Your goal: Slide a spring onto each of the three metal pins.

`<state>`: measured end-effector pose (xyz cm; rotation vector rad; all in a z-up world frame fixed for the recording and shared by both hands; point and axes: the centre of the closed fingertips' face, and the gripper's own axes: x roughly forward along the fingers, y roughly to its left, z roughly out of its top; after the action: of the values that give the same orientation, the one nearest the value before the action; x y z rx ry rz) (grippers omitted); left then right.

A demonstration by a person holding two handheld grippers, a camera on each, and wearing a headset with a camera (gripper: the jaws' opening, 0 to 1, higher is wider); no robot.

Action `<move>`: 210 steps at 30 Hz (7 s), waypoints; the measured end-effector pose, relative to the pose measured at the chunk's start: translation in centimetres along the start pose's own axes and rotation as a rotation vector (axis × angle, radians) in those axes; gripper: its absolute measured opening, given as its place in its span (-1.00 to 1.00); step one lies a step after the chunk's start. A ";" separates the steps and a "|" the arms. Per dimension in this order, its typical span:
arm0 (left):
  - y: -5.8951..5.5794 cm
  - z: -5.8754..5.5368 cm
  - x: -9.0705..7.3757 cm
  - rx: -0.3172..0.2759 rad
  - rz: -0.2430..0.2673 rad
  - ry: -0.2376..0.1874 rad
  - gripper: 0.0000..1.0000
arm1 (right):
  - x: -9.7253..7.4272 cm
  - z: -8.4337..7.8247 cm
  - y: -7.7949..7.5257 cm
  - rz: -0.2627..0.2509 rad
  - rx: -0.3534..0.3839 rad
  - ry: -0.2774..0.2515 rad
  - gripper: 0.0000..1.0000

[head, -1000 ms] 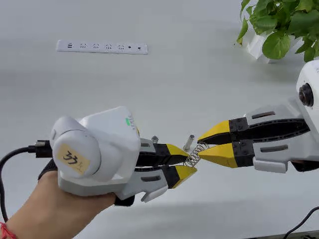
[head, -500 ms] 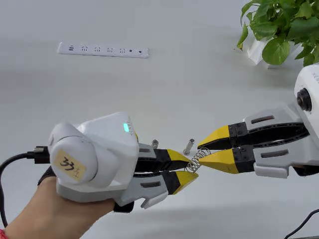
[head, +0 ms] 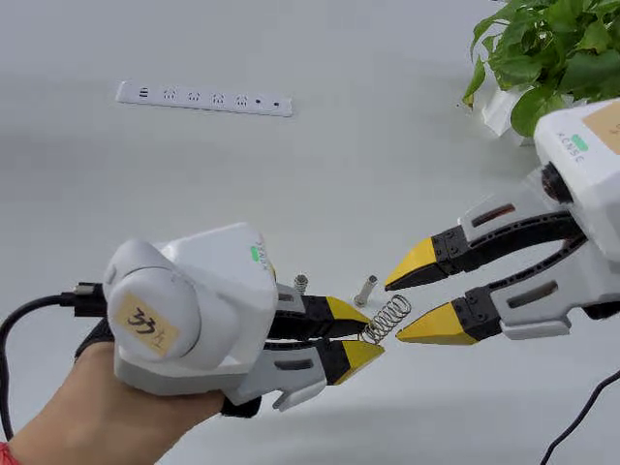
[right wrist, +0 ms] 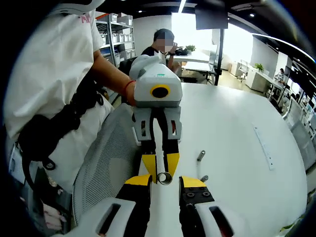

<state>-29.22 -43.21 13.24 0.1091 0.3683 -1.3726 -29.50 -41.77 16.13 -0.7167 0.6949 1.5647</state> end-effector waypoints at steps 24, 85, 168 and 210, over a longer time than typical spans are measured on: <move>0.1 -0.3 -0.3 -0.010 0.012 -0.007 -0.87 | 2.1 -0.9 0.3 0.147 -0.146 0.192 -0.84; 5.0 -4.7 -8.8 -0.038 0.239 -0.005 -0.20 | -0.3 -3.8 -4.0 -0.072 0.040 0.187 -0.86; 8.1 -9.5 -11.3 -0.112 0.286 -0.011 0.98 | 5.6 -13.0 -10.9 -0.089 0.161 0.396 -0.86; 7.9 -10.1 -11.2 -0.145 0.278 -0.023 0.92 | 8.6 -14.6 -10.4 -0.049 0.127 0.439 -0.85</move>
<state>-25.22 -28.21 6.27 0.0230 0.4159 -1.0691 -19.06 -46.59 -0.10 -0.9860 1.0800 1.3150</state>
